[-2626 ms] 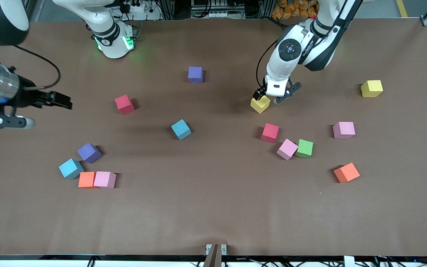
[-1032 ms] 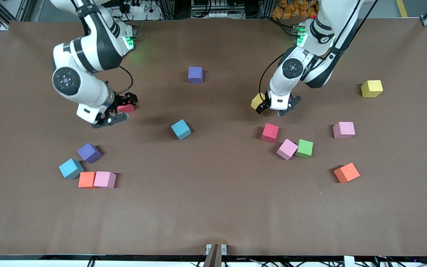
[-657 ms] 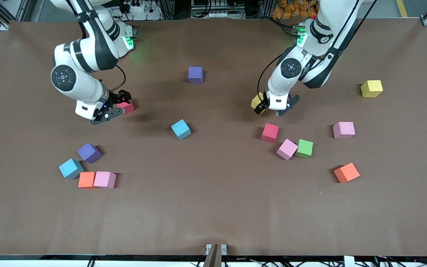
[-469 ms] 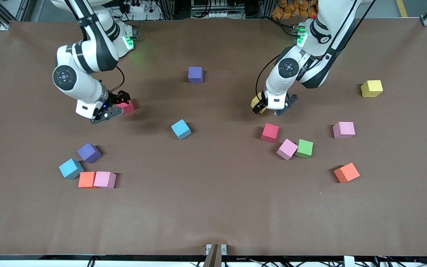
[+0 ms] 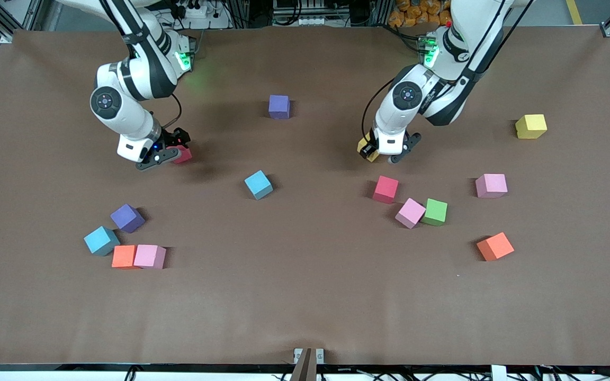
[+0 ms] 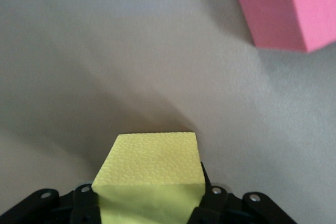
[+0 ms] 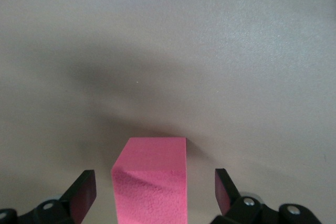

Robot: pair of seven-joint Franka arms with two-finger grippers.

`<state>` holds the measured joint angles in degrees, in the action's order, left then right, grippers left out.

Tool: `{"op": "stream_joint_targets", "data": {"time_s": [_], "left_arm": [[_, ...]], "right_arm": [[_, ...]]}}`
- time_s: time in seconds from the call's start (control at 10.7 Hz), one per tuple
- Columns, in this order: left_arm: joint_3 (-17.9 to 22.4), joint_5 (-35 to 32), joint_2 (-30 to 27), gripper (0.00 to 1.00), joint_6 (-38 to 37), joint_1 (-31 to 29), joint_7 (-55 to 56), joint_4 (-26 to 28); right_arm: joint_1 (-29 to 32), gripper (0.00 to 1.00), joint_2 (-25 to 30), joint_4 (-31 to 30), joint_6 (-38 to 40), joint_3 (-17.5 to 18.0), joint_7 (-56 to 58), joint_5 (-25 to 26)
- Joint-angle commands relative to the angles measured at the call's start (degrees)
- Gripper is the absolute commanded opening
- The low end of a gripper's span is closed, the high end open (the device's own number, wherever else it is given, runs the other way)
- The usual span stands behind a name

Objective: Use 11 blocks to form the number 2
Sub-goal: 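Grasp the yellow cube with the left gripper while the right gripper reaches the red cube, then carry the yellow cube toward the purple cube while the right gripper grasps the red cube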

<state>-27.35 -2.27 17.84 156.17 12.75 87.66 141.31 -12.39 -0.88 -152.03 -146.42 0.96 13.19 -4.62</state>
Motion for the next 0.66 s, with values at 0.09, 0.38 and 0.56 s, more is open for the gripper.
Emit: {"op": "stream_joint_targets", "data": {"time_s": [0.09, 0.38, 0.56], "left_arm": [[-6.3, -0.8, -0.2, 0.09, -1.7, 2.4, 17.0, -2.4], [-10.4, -0.1, 2.1, 0.09, -3.3, 4.3, 34.1, -4.9], [-10.4, 0.1, 4.0, 0.09, -4.3, 7.6, 39.6, -6.6]], "right_arm": [[0.3, 1.0, -3.7, -2.6, -7.6, 0.3, 0.6, 0.4], [0.3, 1.0, -5.5, -2.8, -9.0, 0.4, 0.6, 0.3], [0.3, 0.95, -5.8, -2.8, -9.0, 0.4, 0.6, 0.3]]}}
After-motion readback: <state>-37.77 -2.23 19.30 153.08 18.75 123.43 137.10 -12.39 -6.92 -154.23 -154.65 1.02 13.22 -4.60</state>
